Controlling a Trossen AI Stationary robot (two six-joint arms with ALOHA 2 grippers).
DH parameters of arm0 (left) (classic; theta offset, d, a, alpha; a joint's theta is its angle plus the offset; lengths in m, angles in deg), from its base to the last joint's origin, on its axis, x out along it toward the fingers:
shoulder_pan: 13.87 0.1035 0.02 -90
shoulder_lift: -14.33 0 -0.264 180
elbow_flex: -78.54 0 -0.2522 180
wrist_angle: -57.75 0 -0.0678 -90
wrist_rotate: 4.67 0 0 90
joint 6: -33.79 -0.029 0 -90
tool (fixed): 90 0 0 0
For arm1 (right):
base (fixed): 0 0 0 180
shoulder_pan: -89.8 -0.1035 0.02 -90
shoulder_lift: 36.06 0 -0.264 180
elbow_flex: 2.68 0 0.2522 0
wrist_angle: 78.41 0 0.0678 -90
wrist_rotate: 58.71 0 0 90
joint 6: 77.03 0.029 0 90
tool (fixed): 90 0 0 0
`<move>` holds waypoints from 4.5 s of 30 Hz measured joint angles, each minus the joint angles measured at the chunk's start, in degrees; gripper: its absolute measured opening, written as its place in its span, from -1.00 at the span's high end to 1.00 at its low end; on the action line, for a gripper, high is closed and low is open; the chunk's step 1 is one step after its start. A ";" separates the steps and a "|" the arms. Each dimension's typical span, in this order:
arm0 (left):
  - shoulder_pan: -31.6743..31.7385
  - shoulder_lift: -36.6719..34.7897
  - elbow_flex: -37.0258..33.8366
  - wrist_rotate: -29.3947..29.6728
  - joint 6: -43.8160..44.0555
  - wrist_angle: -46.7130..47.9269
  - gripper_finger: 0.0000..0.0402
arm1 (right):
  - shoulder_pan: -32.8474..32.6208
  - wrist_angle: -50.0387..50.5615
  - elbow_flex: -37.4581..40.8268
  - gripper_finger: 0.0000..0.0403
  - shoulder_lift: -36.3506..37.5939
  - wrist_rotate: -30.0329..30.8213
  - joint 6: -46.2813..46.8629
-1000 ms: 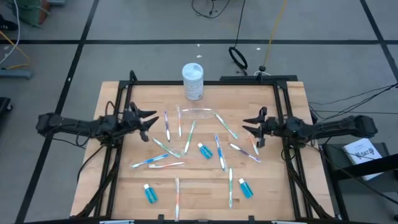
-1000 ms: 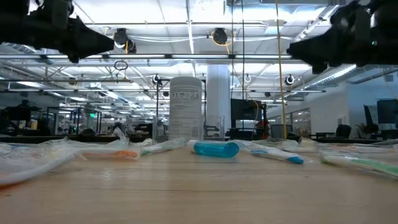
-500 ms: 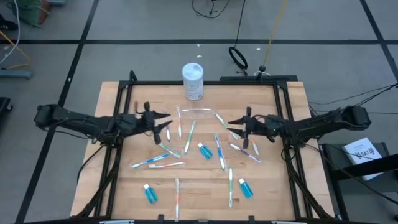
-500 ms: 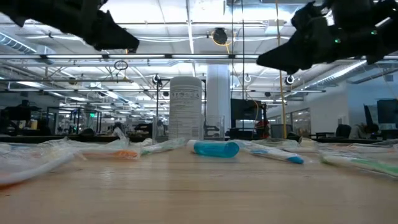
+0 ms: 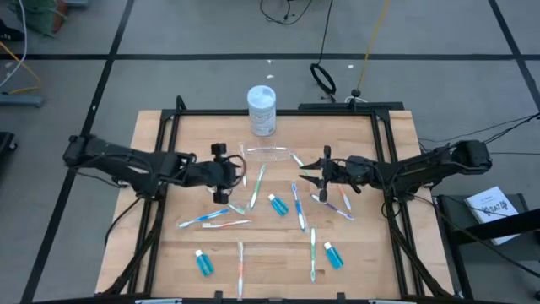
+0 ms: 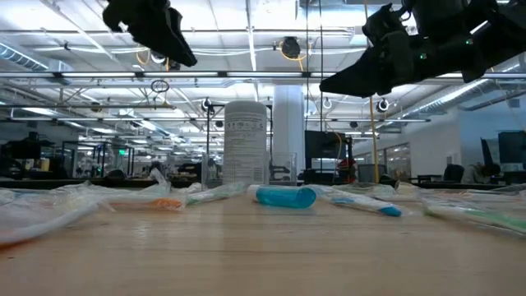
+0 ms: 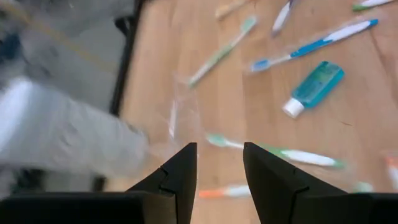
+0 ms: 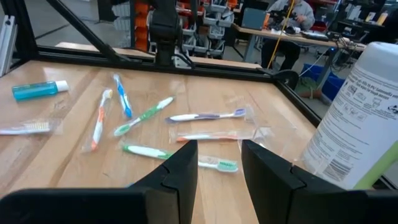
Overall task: Pick & Place toothbrushing station
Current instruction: Put the green toothbrush into the transparent organizer
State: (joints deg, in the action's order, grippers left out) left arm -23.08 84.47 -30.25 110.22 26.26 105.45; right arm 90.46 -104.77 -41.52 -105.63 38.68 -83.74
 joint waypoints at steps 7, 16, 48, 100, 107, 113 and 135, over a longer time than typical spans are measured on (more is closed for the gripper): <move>-3.43 4.28 1.97 -6.71 19.13 17.84 0.31 | 0.00 -0.32 0.00 0.42 -0.01 0.00 -0.64; -8.17 6.61 -8.46 -18.72 22.86 5.44 0.31 | 0.00 -0.40 0.00 0.42 0.00 0.01 -0.60; -5.44 14.68 -11.85 -16.73 14.04 -5.63 0.31 | 0.00 -0.83 0.00 0.42 0.03 0.03 -1.38; 20.61 9.08 -15.58 -1.05 0.70 -69.82 0.97 | -0.01 0.34 0.00 0.42 0.03 0.03 -1.47; 21.50 17.24 -24.52 3.88 5.27 -89.60 0.98 | -0.02 0.28 0.00 0.42 0.03 0.07 -2.54; 22.04 20.32 -26.97 15.02 3.59 -91.67 0.95 | -0.02 0.36 0.00 0.42 0.03 0.07 -3.20; 21.92 20.29 -26.95 16.17 8.05 -79.11 0.20 | 0.02 0.51 0.00 0.42 0.01 0.07 -3.05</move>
State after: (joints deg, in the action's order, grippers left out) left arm -1.16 104.76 -57.20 126.39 34.31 26.34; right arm 90.49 -104.27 -41.52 -105.62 38.75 -86.79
